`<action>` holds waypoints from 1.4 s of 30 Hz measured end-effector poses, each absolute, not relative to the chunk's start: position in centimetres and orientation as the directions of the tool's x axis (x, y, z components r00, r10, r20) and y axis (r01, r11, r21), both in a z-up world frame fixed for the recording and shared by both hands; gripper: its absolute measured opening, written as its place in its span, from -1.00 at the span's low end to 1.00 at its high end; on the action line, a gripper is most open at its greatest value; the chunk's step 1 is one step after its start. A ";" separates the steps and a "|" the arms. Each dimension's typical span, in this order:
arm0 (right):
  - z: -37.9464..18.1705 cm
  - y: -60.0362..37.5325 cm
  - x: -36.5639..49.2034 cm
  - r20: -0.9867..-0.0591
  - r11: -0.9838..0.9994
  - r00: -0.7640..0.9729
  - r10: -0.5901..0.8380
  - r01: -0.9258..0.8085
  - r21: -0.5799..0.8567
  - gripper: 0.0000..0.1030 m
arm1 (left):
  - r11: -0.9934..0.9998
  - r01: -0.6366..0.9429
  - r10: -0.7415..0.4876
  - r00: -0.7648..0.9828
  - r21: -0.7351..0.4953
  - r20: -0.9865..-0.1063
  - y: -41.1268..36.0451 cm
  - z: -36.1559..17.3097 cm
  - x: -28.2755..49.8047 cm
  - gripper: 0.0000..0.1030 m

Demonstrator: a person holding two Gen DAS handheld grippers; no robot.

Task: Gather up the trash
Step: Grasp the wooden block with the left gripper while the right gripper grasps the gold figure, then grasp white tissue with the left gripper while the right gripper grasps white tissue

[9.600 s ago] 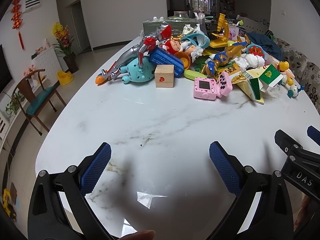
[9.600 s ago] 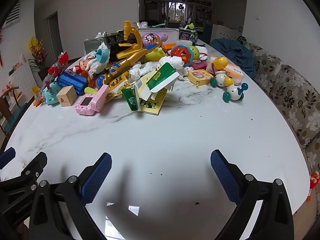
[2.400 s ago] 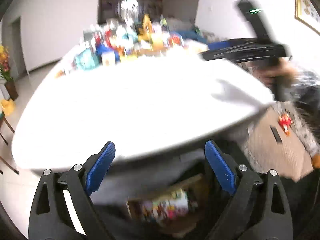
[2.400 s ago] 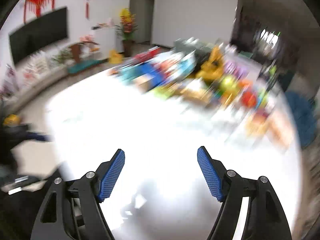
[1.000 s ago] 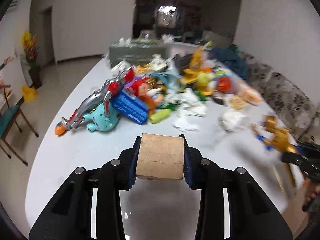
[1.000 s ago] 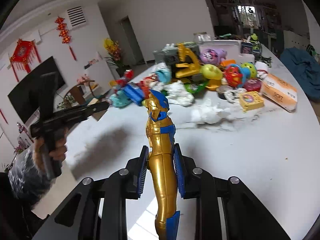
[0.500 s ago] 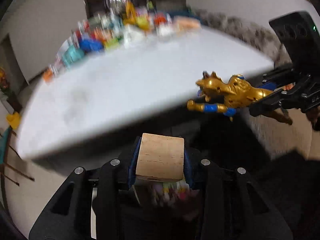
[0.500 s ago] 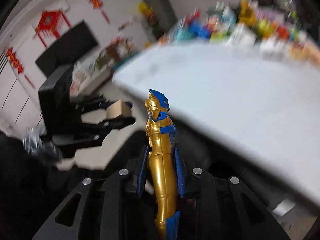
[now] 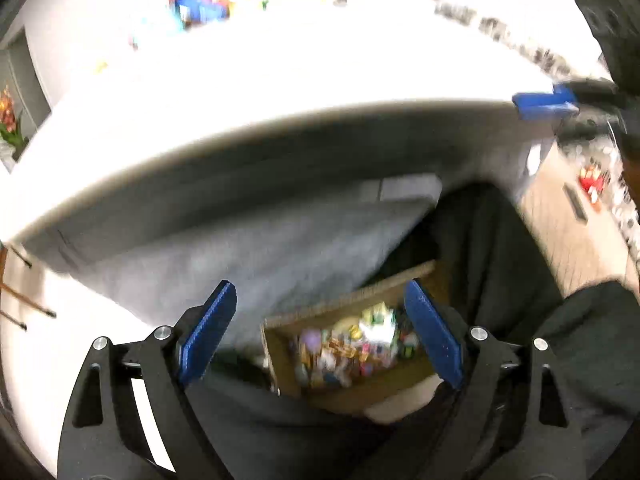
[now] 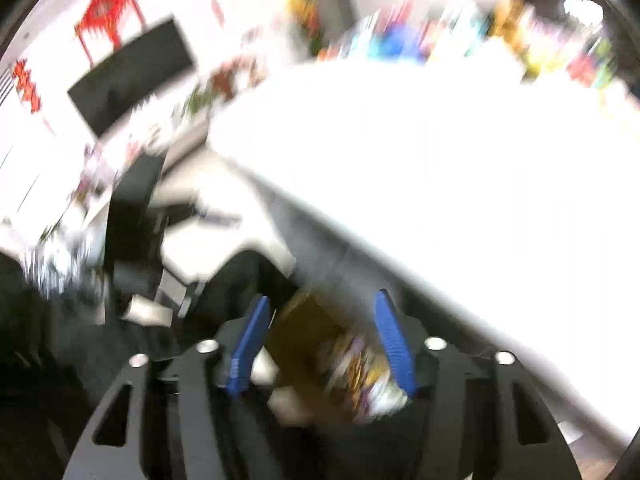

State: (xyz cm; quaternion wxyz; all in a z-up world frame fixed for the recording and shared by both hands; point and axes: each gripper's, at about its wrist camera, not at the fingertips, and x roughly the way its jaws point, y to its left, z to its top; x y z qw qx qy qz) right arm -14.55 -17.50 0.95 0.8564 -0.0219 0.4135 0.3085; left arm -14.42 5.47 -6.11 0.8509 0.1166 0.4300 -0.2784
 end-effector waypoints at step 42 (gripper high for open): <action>3.5 -32.6 -6.4 -0.645 0.950 0.710 0.282 -0.111 0.293 -0.10 | 0.875 0.461 -0.438 0.625 -0.147 -0.646 -7.0 5.8 5.2 -0.51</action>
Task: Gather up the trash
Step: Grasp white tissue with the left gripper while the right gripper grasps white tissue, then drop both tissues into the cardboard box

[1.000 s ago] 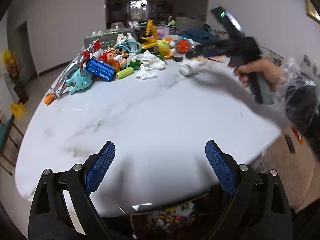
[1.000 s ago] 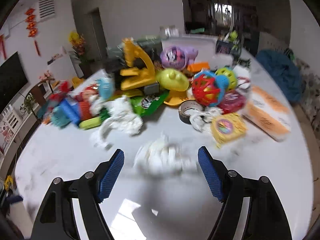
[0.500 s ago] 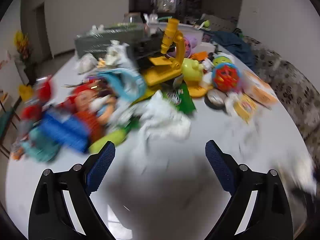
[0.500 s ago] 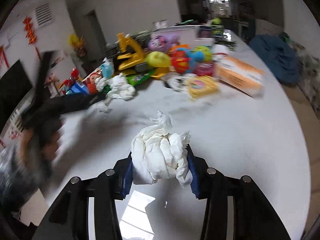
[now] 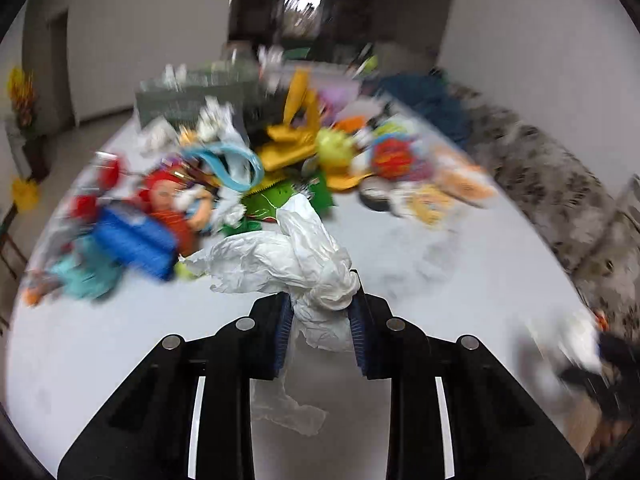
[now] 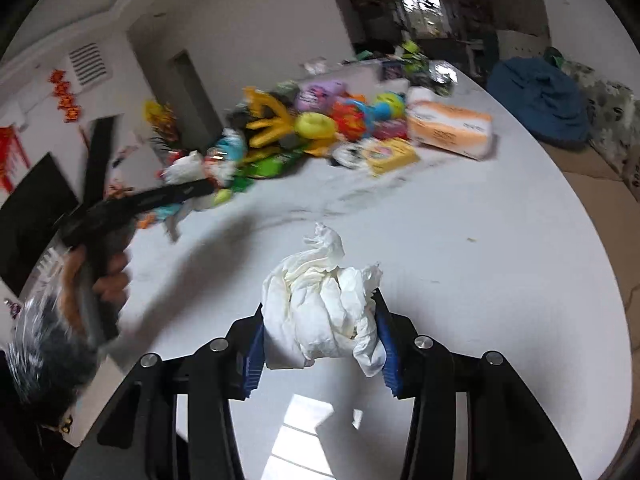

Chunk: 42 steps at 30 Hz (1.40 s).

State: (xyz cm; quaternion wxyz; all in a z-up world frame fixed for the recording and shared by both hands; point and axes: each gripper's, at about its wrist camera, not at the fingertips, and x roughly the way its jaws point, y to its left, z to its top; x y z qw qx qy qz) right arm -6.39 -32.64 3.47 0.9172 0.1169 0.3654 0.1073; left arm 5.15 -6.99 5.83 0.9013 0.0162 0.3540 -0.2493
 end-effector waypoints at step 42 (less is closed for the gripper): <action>4.3 -18.6 -10.2 -0.614 0.787 0.503 0.608 -0.486 0.381 0.42 | 0.857 0.500 -0.347 0.743 0.129 -0.572 7.3 3.7 -8.6 0.77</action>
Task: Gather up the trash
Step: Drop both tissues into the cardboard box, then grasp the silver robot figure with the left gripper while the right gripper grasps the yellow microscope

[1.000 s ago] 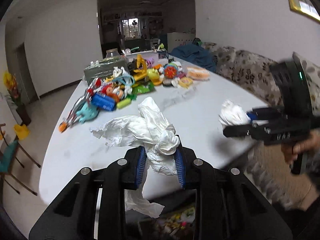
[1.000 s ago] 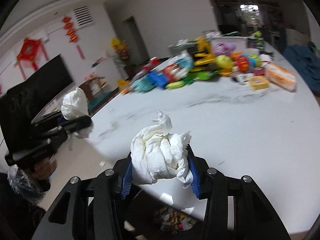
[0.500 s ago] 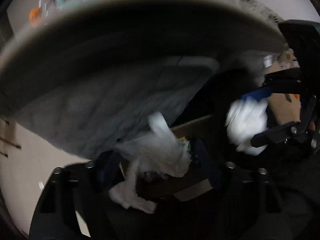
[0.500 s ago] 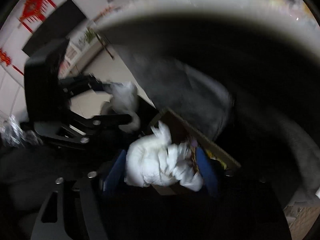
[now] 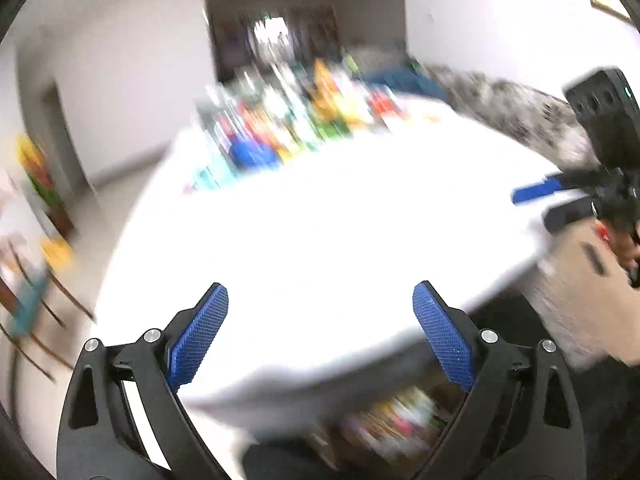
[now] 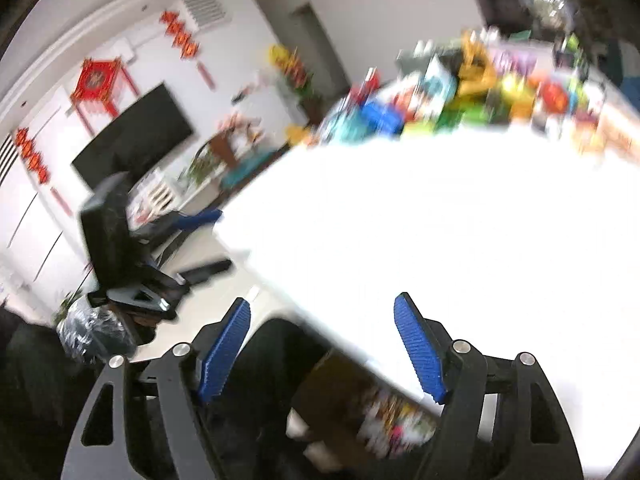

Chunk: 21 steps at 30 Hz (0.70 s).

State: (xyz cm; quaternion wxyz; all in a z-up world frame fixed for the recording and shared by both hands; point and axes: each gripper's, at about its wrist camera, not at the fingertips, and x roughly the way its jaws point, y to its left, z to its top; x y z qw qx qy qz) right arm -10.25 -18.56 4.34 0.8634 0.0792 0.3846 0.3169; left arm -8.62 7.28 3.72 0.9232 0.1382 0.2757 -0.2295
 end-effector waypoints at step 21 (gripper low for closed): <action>0.9 -19.5 -0.4 -0.653 0.831 0.517 0.554 -0.297 0.470 0.35 | 0.754 0.604 -0.275 0.647 0.258 -0.711 2.6 -1.3 17.4 0.43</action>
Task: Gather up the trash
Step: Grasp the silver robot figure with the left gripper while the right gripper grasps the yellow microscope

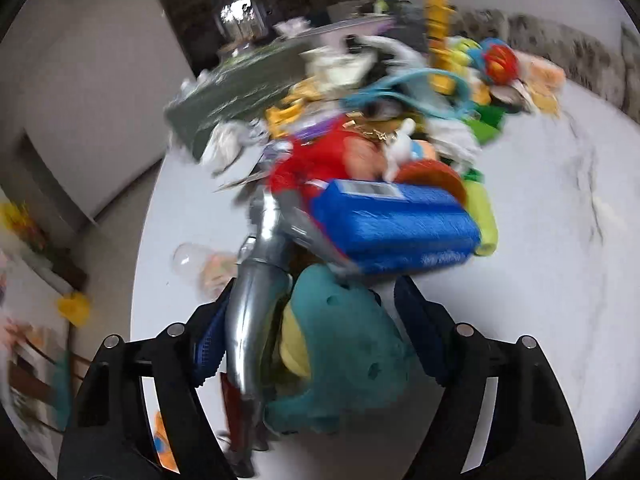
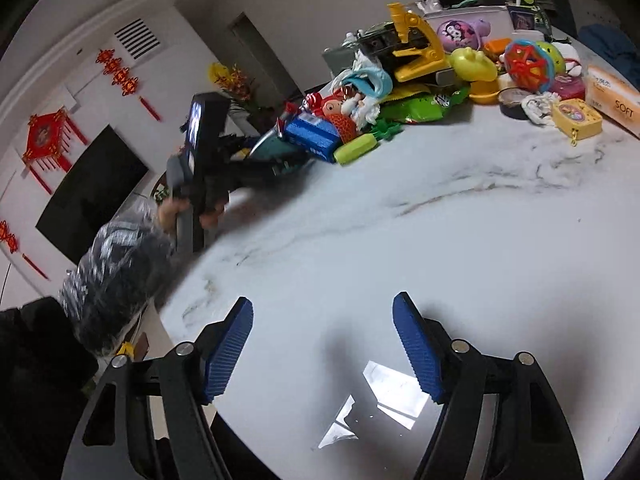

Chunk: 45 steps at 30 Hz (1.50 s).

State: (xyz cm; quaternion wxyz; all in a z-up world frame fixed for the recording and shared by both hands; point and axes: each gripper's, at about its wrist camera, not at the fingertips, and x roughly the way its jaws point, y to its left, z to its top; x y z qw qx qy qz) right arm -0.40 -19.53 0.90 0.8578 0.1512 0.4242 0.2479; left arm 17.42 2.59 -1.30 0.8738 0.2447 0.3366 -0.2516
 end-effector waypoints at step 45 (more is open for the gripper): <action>13.8 -24.0 12.3 -0.522 0.934 0.782 0.339 -0.213 0.288 -0.22 | 0.833 0.504 -0.543 0.666 -0.228 -0.512 5.6 8.6 7.5 -0.99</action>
